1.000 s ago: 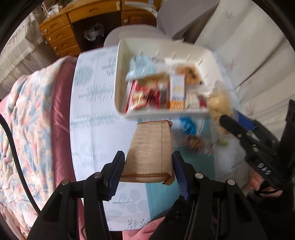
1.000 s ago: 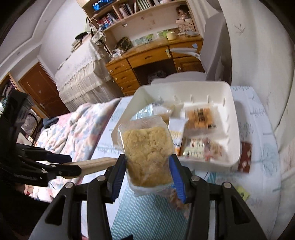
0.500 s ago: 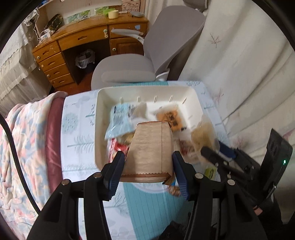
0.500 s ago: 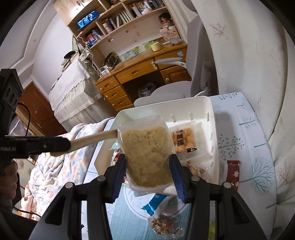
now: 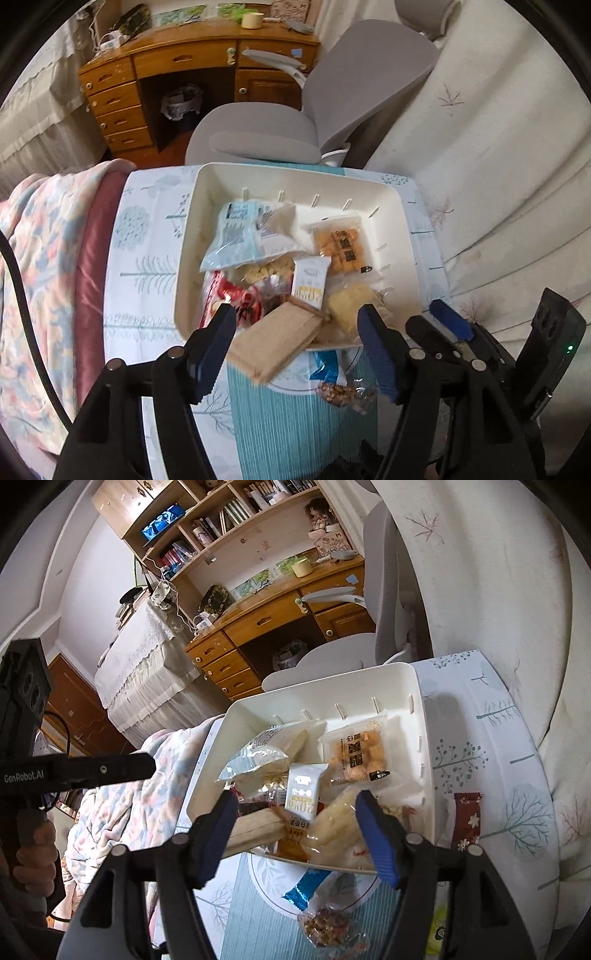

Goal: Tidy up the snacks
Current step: 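Carry both bags over the white tray and open both tools, then withdraw both tools from the tray toward the remaining snacks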

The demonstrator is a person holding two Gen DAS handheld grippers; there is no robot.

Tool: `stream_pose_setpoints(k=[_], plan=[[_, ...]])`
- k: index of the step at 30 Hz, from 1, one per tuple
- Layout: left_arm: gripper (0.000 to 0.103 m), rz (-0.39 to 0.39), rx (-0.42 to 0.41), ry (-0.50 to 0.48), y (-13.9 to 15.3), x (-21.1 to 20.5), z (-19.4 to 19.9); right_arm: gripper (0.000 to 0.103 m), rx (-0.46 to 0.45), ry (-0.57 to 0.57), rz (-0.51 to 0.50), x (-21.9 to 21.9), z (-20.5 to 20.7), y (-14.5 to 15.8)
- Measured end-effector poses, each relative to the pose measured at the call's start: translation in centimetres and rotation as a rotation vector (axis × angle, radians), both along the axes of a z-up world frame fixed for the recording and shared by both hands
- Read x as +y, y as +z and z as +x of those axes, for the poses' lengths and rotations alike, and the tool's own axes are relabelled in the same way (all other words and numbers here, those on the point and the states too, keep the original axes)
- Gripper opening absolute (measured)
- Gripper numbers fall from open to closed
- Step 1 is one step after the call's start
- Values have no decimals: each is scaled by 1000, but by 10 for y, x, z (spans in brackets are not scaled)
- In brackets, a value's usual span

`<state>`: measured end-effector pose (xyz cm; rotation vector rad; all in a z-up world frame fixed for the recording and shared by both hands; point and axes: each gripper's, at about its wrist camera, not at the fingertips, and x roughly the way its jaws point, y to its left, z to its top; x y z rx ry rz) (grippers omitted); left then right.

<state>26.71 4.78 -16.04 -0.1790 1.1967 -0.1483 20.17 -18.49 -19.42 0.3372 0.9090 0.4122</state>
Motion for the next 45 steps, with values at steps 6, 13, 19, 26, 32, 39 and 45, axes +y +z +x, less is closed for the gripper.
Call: stream_pose_setpoints(k=[6,13,19,26,32,39,45], plan=[[67,11,-13,8,6,5,-25,73,-13,9,-2,1,-14,7],[67,21,-22,14,10,14,-60,73,-28,9,-15,4,-41,16],[67,15,-27,-4,10,28,-93,73,-29,-29,-28,9,-68,22],[67,-20,-26,-50,3,50,-132,73,-12,-118,-53,23,-112,26],[67,-86,29,-98,-14,71,-163,73,15,-186,-62,37,-150,25],[67,-96,54,-124,-30,88,-194,73,53,-222,-79,53,-188,12],[71,-104,70,-118,-39,90,-209,73,86,-218,-95,59,-204,-4]])
